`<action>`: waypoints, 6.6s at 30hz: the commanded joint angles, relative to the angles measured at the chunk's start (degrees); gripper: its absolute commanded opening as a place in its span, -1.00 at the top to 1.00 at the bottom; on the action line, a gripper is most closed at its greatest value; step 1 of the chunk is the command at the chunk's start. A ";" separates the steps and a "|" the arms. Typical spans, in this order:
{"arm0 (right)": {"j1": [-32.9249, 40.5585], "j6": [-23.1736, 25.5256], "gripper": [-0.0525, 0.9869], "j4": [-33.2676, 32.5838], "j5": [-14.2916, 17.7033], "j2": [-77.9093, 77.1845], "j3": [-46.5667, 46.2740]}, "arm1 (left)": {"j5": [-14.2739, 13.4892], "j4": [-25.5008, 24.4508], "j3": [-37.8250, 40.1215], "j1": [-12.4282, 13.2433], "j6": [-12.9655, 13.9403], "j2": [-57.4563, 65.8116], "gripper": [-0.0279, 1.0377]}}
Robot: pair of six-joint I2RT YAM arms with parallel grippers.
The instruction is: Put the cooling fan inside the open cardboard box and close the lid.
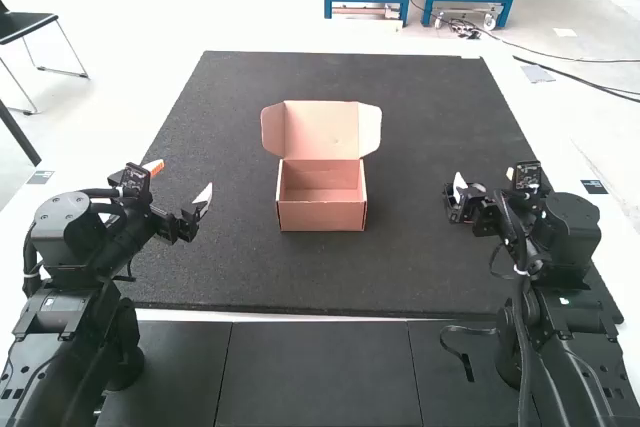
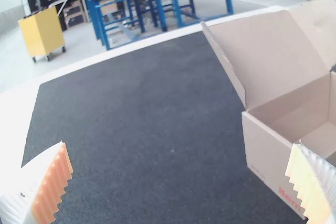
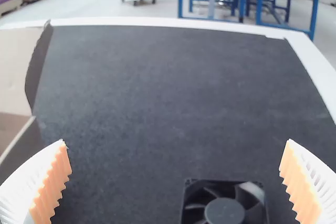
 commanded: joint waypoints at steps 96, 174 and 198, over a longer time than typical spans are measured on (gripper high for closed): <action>-5.14 0.90 -0.85 -32.29 8.02 71.69 56.92 | -15.93 -13.42 48.64 -21.37 -14.23 57.16 -0.87; -11.90 -9.47 -0.80 -37.56 10.75 111.42 71.95 | -15.76 -20.54 50.92 -21.55 -12.12 54.44 -0.87; -11.90 -9.82 -0.70 -43.71 11.54 113.44 71.34 | -15.76 -20.90 51.10 -21.55 -12.21 54.26 -0.87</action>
